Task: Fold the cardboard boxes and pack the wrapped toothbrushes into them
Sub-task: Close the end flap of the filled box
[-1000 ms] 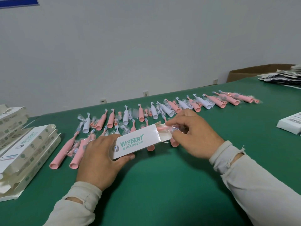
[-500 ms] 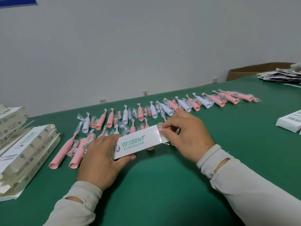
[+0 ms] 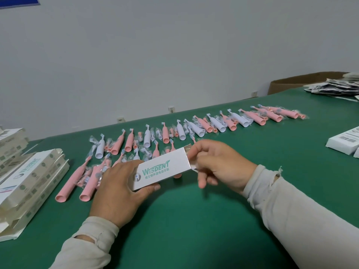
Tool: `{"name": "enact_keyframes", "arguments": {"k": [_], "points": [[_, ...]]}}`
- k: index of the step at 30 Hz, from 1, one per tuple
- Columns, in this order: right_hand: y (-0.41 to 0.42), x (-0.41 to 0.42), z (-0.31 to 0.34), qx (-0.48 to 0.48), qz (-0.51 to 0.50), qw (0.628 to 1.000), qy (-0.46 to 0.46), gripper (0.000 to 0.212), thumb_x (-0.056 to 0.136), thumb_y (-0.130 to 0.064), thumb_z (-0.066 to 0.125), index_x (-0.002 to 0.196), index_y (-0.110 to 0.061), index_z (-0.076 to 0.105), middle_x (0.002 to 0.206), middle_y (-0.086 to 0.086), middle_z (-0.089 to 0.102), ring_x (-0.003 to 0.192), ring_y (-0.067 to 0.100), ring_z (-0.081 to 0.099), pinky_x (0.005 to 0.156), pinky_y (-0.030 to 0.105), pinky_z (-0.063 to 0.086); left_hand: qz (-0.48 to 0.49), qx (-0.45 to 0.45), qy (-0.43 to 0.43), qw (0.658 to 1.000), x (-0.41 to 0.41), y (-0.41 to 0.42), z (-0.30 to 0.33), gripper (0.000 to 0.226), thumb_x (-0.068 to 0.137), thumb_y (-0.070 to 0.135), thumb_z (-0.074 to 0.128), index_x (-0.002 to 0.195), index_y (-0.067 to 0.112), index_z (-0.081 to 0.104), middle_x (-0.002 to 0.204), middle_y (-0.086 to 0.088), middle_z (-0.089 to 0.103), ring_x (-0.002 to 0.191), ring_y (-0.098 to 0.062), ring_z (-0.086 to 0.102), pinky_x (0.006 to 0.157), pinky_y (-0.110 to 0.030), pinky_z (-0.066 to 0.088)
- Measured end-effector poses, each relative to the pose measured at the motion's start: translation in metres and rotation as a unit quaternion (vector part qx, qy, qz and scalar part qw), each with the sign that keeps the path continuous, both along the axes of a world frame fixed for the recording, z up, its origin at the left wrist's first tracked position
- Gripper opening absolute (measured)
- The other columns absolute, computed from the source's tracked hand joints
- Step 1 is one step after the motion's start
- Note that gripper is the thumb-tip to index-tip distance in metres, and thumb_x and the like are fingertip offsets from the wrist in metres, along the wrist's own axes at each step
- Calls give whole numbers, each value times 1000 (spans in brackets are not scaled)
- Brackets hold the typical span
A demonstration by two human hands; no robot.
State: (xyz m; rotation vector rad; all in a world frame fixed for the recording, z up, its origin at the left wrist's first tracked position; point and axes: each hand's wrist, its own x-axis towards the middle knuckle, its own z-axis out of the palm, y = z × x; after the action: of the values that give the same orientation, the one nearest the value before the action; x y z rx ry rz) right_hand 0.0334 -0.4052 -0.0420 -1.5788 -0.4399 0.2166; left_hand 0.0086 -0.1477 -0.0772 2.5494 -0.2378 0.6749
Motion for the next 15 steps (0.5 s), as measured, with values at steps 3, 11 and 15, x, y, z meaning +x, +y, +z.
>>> {"name": "enact_keyframes", "arguments": {"k": [3, 11, 15], "points": [[-19, 6, 4, -128, -141, 965, -178, 29, 83, -14, 70, 107, -25, 56, 103, -3, 67, 53, 9, 51, 56, 20, 45, 14, -6, -2, 1000, 1, 2, 1, 69, 61, 77, 59, 119, 38, 59, 103, 13, 58, 99, -18, 49, 83, -36, 39], [-21, 8, -7, -315, -50, 910, -267, 75, 81, -32, 64, 144, -54, 31, 128, -27, 38, 104, 1, 55, 91, 23, 49, 15, 5, 1, 1000, 0, 1, 0, 58, 68, 59, 79, 117, 38, 59, 100, 12, 57, 97, -18, 49, 79, -35, 36], [-21, 11, -11, -259, -77, 926, -263, 48, 91, -26, 67, 136, -41, 55, 126, -26, 48, 93, 1, 59, 83, 13, 45, 14, 3, 1, 1000, 1, 0, 0, 59, 68, 58, 80, 118, 38, 58, 101, 13, 57, 97, -17, 49, 80, -34, 35]]}}
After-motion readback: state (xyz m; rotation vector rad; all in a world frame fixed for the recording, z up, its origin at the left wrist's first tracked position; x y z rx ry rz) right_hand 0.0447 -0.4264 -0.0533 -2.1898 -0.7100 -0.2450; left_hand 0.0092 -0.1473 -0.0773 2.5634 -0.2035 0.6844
